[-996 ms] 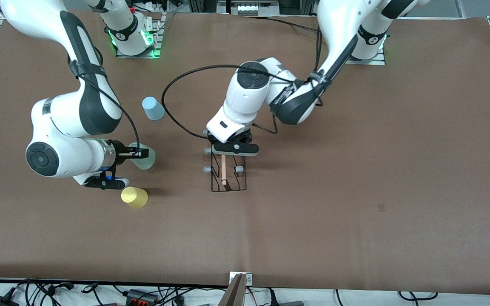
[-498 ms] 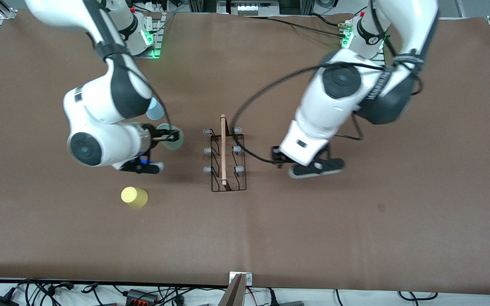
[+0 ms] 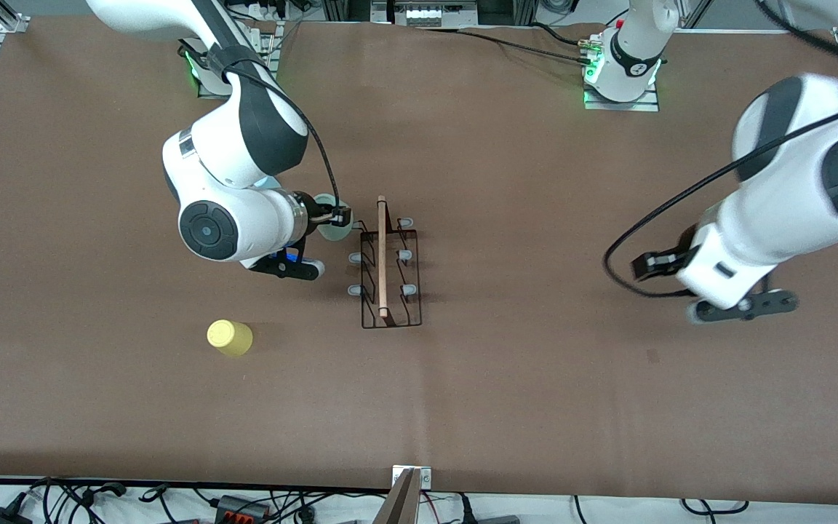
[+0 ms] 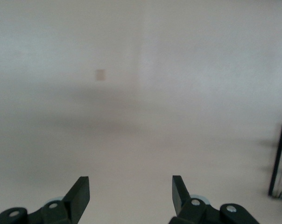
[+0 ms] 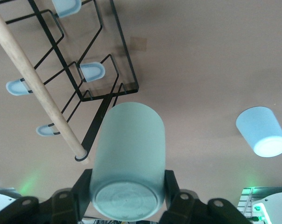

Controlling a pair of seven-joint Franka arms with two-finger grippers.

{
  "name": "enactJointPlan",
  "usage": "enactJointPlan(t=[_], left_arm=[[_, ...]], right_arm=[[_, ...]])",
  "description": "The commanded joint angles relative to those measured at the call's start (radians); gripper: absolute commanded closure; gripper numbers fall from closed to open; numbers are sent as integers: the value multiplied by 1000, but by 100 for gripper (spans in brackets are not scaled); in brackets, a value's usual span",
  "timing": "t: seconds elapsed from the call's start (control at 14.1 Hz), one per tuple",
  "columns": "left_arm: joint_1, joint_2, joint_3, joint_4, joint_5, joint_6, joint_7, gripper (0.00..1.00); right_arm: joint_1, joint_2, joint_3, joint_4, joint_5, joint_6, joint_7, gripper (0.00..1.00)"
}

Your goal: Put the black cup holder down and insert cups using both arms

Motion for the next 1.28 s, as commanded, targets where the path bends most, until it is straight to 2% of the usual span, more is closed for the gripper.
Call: enactJointPlan(t=[0.0, 0.21, 0.36, 0.5, 0.64, 1.0, 1.07, 1.14, 1.21], left_arm=[[105, -120, -16, -49, 10, -57, 181, 19], [144, -147, -11, -47, 12, -129, 222, 17], [164, -139, -16, -41, -26, -132, 219, 16], [159, -141, -23, -63, -48, -137, 190, 0], [162, -147, -37, -69, -42, -179, 159, 0], [193, -145, -31, -60, -62, -180, 158, 0], [191, -147, -27, -63, -57, -180, 156, 0], [193, -156, -25, -73, -48, -178, 158, 0], [194, -170, -22, -89, -46, -178, 170, 0]], right_arm=[[36, 22, -7, 23, 17, 3, 42, 76], [36, 34, -7, 24, 17, 24, 46, 76], [39, 47, -7, 23, 14, 44, 48, 76], [45, 62, -7, 23, 17, 55, 51, 76], [60, 65, -7, 21, 13, 61, 60, 76], [60, 99, -7, 21, 8, 83, 60, 76], [60, 110, -9, 21, 6, 101, 60, 71], [60, 116, -9, 21, 9, 115, 63, 24], [59, 116, -9, 21, 8, 115, 76, 0]])
